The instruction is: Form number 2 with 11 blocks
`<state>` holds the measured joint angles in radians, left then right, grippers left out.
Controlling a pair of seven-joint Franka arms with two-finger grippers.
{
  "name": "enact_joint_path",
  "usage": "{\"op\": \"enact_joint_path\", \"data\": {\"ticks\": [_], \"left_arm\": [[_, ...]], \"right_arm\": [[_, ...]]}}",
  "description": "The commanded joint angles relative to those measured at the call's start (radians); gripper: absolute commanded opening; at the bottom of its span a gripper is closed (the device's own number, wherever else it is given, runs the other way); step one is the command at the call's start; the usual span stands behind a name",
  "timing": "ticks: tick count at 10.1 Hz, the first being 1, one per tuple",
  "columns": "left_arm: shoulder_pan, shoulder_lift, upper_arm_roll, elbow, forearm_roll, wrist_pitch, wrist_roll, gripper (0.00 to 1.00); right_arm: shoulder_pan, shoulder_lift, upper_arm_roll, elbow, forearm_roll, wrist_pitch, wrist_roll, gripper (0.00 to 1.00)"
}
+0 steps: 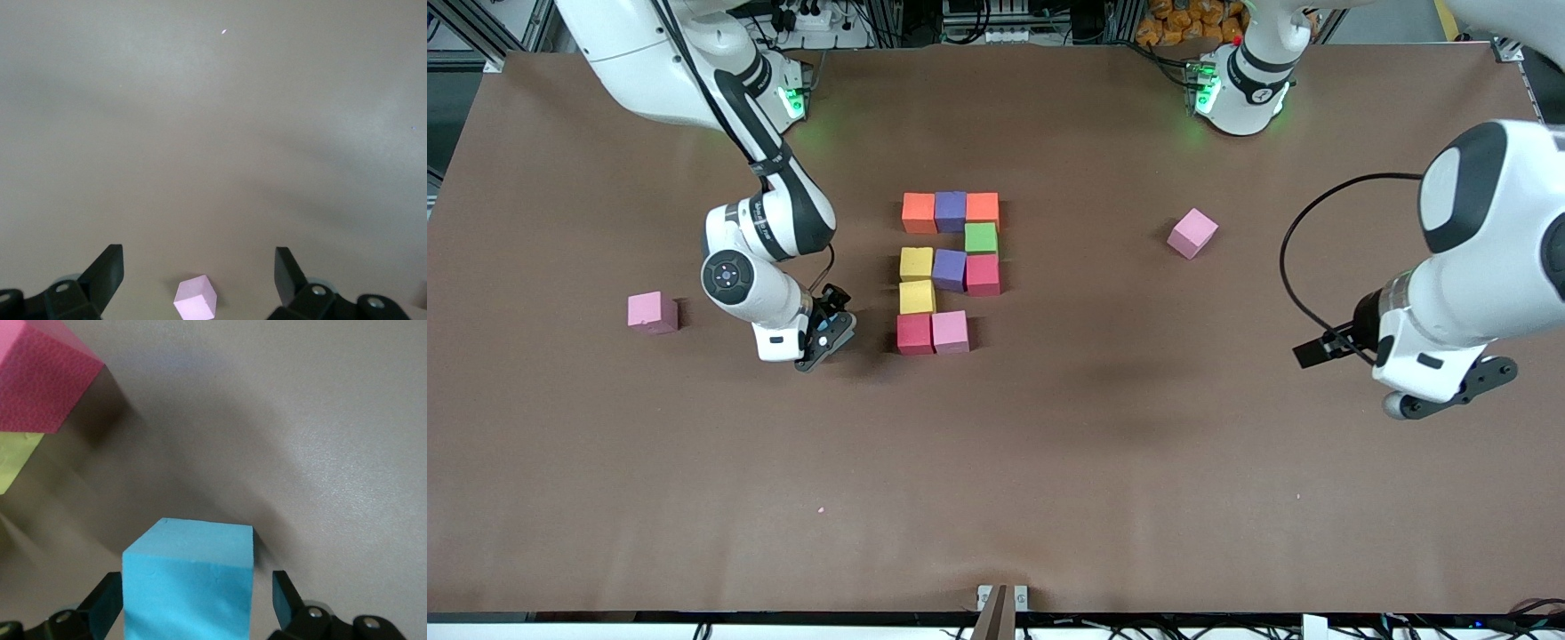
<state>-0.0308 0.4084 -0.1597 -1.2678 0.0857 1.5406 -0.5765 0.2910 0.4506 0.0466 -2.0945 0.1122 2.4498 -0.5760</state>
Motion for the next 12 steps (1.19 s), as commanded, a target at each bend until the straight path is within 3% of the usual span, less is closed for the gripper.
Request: {"op": "enact_joint_path", "data": {"ticks": [1, 2, 4, 5, 7, 10, 12], "left_arm": [[0.028, -0.063, -0.011, -0.062, 0.000, -0.040, 0.009, 1.00], [0.031, -0.091, -0.012, -0.092, -0.010, -0.040, -0.003, 1.00], [0.042, -0.184, -0.015, -0.200, -0.023, -0.031, -0.006, 1.00], [0.043, -0.235, -0.015, -0.255, -0.023, 0.008, 0.001, 1.00], [0.038, -0.308, -0.014, -0.350, -0.026, 0.076, 0.007, 1.00], [0.031, -0.307, -0.020, -0.346, -0.011, 0.062, 0.137, 1.00], [0.031, -0.312, -0.024, -0.334, -0.012, 0.062, 0.176, 1.00]], "right_arm": [[-0.001, -0.010, 0.004, -0.006, 0.014, 0.002, 0.002, 0.38], [0.000, -0.019, 0.006, 0.007, 0.014, -0.005, 0.004, 0.24], [0.008, -0.059, 0.022, 0.083, 0.004, -0.111, 0.007, 0.23], [0.032, -0.067, 0.021, 0.159, 0.004, -0.214, 0.008, 0.23], [0.104, -0.055, 0.019, 0.296, -0.005, -0.279, 0.015, 0.24], [0.233, 0.049, 0.019, 0.567, -0.051, -0.397, 0.018, 0.24], [0.325, 0.162, 0.016, 0.683, -0.051, -0.346, 0.027, 0.27]]}}
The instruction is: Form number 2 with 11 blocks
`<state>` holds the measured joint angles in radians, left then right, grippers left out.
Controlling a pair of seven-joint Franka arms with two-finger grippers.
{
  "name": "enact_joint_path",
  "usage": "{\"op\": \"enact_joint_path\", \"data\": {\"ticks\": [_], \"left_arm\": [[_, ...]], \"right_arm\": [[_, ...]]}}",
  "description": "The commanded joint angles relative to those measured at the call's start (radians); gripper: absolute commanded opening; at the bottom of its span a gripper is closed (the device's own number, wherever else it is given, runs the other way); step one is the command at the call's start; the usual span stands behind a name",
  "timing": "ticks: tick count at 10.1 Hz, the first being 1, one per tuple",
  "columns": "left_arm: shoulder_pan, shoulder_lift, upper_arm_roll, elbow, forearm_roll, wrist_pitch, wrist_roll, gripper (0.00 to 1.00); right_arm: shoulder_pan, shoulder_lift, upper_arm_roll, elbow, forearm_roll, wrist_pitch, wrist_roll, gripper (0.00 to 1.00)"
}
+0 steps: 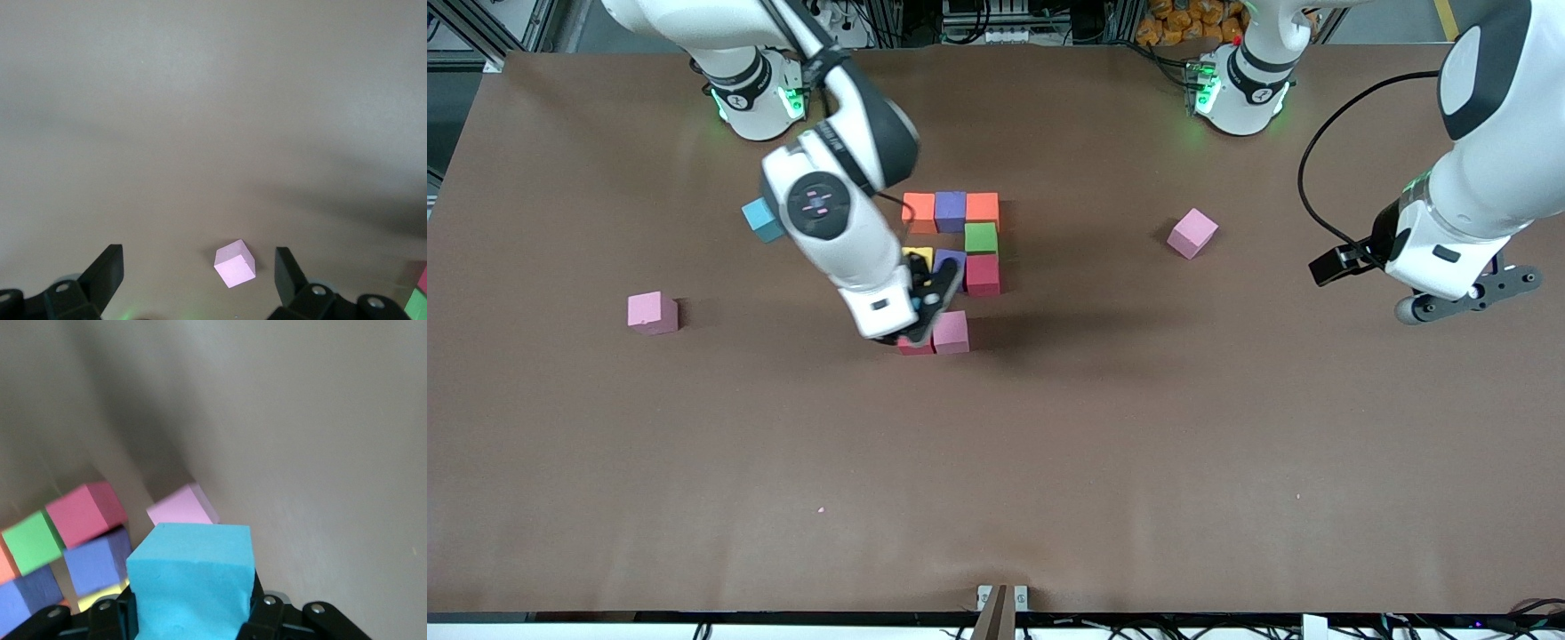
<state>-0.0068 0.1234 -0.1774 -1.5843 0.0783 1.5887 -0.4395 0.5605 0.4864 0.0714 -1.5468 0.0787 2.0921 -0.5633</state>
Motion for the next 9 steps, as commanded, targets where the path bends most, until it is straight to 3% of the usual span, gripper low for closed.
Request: {"op": "enact_joint_path", "data": {"ticks": [1, 3, 9], "left_arm": [[0.010, -0.027, -0.011, -0.005, -0.006, 0.014, 0.036, 1.00], [0.018, -0.011, -0.005, 0.035, -0.005, 0.014, 0.050, 1.00], [0.018, -0.001, -0.001, 0.038, -0.045, 0.024, 0.062, 1.00]], "right_arm": [[0.100, 0.170, -0.021, 0.172, -0.017, 0.060, 0.022, 0.27], [0.116, 0.242, -0.025, 0.198, -0.017, 0.158, -0.001, 0.27], [0.176, 0.282, -0.056, 0.179, -0.008, 0.166, -0.138, 0.27]]}}
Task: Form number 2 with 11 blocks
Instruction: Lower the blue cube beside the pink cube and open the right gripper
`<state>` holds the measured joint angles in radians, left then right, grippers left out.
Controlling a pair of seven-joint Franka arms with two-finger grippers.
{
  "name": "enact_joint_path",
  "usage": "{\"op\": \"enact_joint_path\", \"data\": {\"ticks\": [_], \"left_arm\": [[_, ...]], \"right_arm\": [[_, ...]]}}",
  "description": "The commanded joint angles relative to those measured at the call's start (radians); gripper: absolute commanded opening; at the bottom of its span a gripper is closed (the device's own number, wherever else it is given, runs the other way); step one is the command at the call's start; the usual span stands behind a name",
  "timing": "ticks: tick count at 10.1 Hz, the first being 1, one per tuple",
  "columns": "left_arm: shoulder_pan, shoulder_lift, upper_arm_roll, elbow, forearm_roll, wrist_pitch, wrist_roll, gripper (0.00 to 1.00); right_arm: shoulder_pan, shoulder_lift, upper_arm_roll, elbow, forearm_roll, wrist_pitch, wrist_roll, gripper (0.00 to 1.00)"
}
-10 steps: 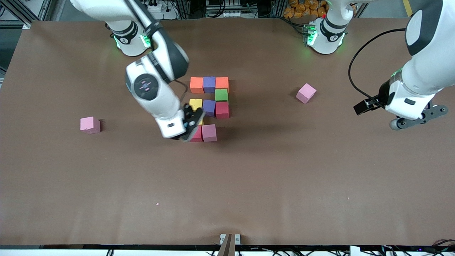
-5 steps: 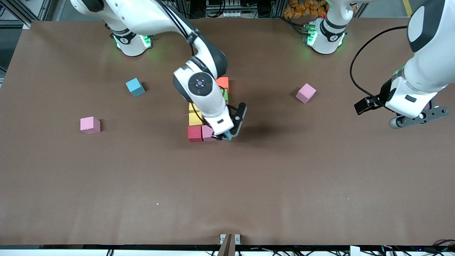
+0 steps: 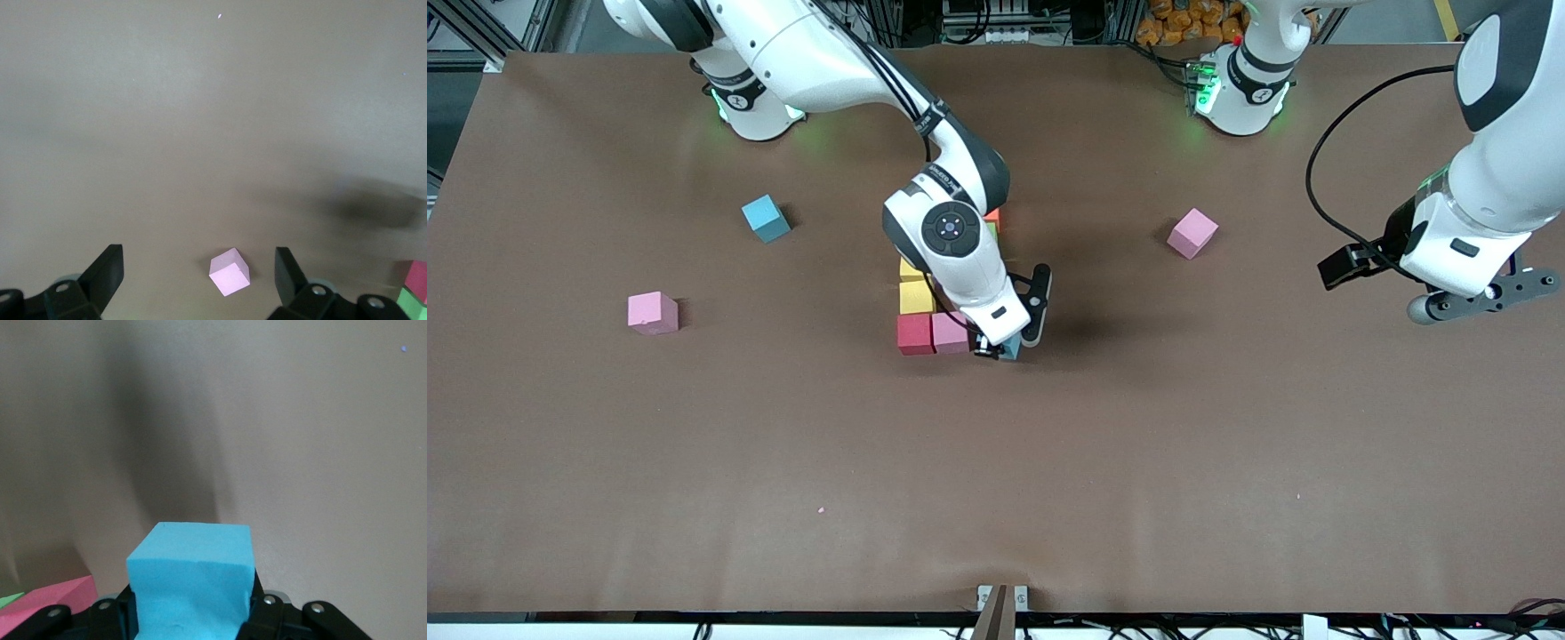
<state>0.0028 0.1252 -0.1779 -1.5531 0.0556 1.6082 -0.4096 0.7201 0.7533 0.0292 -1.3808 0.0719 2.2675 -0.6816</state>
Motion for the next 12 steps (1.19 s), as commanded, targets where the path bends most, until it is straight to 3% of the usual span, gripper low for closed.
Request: {"op": "enact_joint_path", "data": {"ticks": [1, 4, 7, 10, 12], "left_arm": [[0.008, -0.003, 0.000, 0.008, -0.010, 0.004, 0.040, 1.00], [-0.041, -0.007, -0.038, 0.021, 0.085, 0.002, 0.038, 1.00], [-0.026, -0.007, -0.029, 0.027, 0.058, 0.002, 0.055, 1.00], [0.008, -0.010, -0.020, 0.031, -0.043, 0.004, 0.077, 1.00], [0.008, -0.010, -0.017, 0.034, -0.048, 0.004, 0.196, 1.00]], "right_arm": [[0.021, 0.017, -0.014, -0.004, -0.003, -0.009, -0.024, 0.27], [0.021, 0.021, -0.014, -0.036, -0.004, -0.011, -0.050, 0.27], [0.001, 0.017, -0.011, -0.082, -0.004, -0.008, -0.102, 0.27], [0.001, 0.014, -0.009, -0.101, -0.003, -0.003, -0.102, 0.27], [0.001, 0.020, -0.009, -0.101, -0.003, 0.009, -0.102, 0.31]]}}
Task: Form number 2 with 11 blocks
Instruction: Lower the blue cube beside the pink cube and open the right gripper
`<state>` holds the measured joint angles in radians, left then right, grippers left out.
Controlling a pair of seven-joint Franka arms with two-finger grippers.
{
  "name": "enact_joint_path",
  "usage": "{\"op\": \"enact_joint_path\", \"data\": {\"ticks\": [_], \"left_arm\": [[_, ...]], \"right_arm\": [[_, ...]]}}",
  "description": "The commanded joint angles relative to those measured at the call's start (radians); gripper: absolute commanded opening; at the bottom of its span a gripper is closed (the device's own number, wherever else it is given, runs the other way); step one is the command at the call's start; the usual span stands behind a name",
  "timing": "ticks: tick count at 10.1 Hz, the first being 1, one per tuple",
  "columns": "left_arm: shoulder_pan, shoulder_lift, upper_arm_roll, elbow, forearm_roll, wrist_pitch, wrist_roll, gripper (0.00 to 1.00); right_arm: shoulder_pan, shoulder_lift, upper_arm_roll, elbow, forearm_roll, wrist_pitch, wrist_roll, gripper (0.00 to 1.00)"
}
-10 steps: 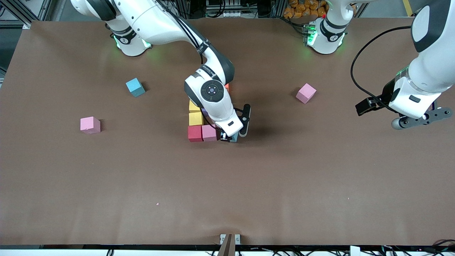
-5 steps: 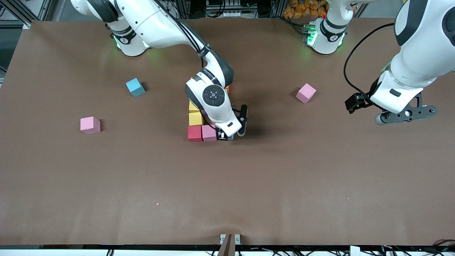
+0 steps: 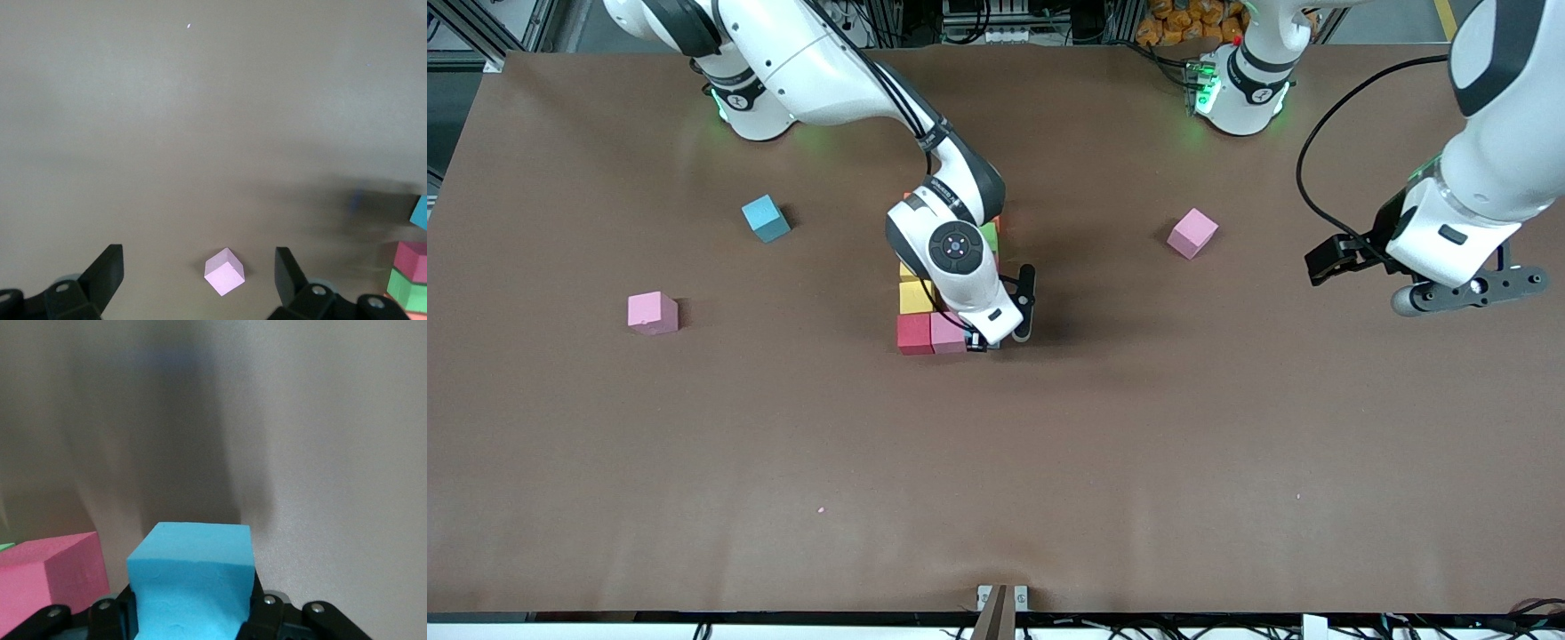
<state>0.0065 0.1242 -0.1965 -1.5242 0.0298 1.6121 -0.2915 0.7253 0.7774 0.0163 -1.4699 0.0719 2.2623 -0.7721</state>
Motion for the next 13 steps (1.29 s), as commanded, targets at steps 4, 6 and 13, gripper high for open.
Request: {"op": "enact_joint_path", "data": {"ticks": [4, 6, 13], "left_arm": [[0.024, -0.003, 0.015, 0.022, -0.016, 0.002, 0.196, 1.00], [0.030, 0.000, 0.017, 0.032, -0.016, 0.002, 0.195, 1.00], [0.033, 0.000, 0.016, 0.032, -0.013, 0.002, 0.195, 1.00]], "right_arm": [[-0.004, -0.001, 0.005, -0.041, -0.003, 0.066, -0.012, 0.55], [0.003, -0.004, 0.005, -0.043, -0.004, 0.100, -0.012, 1.00], [0.009, -0.104, 0.007, -0.081, 0.021, 0.048, 0.028, 1.00]]}}
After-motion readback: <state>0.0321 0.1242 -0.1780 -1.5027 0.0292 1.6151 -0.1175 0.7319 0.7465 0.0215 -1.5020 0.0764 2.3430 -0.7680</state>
